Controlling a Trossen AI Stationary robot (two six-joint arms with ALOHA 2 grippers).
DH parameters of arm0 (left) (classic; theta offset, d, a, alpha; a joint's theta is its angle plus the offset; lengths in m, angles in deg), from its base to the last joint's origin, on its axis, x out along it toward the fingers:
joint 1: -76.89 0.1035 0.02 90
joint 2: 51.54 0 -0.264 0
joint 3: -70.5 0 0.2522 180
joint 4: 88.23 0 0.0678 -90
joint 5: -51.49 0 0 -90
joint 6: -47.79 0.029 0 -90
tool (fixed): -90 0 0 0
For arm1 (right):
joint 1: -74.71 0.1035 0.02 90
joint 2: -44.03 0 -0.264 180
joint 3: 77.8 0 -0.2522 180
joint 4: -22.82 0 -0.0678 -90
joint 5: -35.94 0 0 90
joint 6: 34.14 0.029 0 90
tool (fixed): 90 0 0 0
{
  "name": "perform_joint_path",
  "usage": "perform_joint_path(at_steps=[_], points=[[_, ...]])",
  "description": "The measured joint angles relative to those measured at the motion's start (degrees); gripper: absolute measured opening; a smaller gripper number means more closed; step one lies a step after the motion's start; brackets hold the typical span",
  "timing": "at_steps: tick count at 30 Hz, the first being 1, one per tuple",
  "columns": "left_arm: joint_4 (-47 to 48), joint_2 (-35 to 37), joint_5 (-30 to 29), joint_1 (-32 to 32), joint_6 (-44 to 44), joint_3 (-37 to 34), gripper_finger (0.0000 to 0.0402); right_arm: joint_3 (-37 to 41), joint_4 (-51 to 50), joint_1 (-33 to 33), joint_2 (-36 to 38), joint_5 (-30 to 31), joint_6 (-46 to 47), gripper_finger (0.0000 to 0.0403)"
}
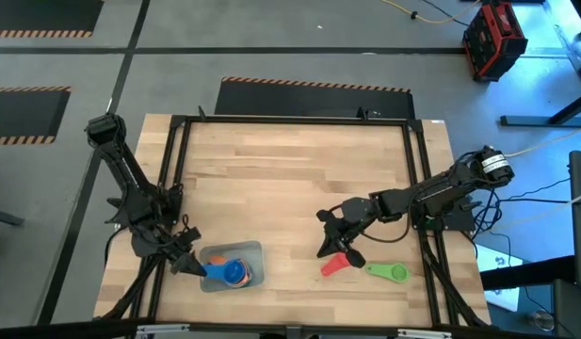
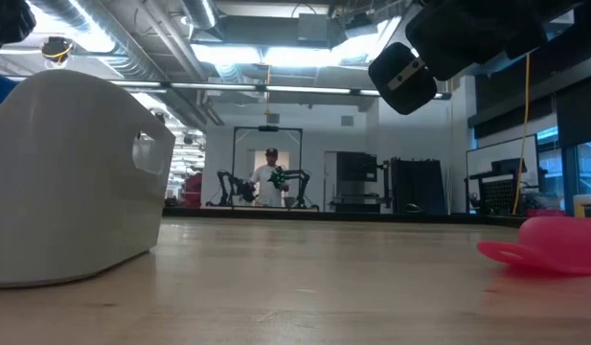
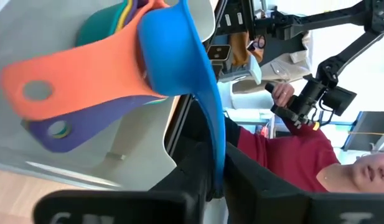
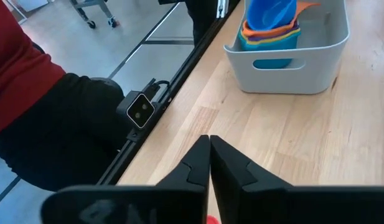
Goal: Nest measuring cups in basket
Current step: Stack the blue measuring cup on top of the orange measuring cup in the gray bin
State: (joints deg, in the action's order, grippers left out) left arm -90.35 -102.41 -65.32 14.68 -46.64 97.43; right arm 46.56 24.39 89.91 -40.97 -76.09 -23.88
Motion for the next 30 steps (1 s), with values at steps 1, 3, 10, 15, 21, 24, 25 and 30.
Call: perform_joint_path(at_steps=[1,3,10,15,21,24,25,30], points=[[-0.01,0.00,0.44,0.31,-0.02,0.01,0.0043,0.00,0.00,0.00,0.00,-0.02,0.00,0.0021],[0.00,0.00,1.28,0.91,-0.07,0.00,0.0056,0.00,0.00,0.00,0.00,-0.02,0.00,0.0023],[0.02,0.00,3.19,3.08,-0.14,0.00,0.0109,0.00,0.00,0.00,0.00,-0.02,-0.02,0.0006],[0.85,0.00,10.48,4.56,-0.08,0.00,0.0124,0.00,0.00,0.00,0.00,-0.02,-0.02,0.0014],[-0.22,0.00,9.95,4.73,0.29,0.00,0.0122,0.00,0.00,0.00,0.00,-0.02,-0.02,0.0024],[-0.33,0.00,14.09,4.71,-1.62,0.00,0.0122,0.00,0.00,0.00,0.00,-0.02,-0.09,0.0015],[-0.34,0.00,15.37,4.71,-2.55,0.00,0.0122,0.00,0.00,0.00,0.00,-0.02,-0.09,0.0011],[-0.50,0.78,21.34,4.71,-7.09,0.00,0.0122,0.00,0.00,0.00,0.00,-0.04,-0.17,0.0005]])
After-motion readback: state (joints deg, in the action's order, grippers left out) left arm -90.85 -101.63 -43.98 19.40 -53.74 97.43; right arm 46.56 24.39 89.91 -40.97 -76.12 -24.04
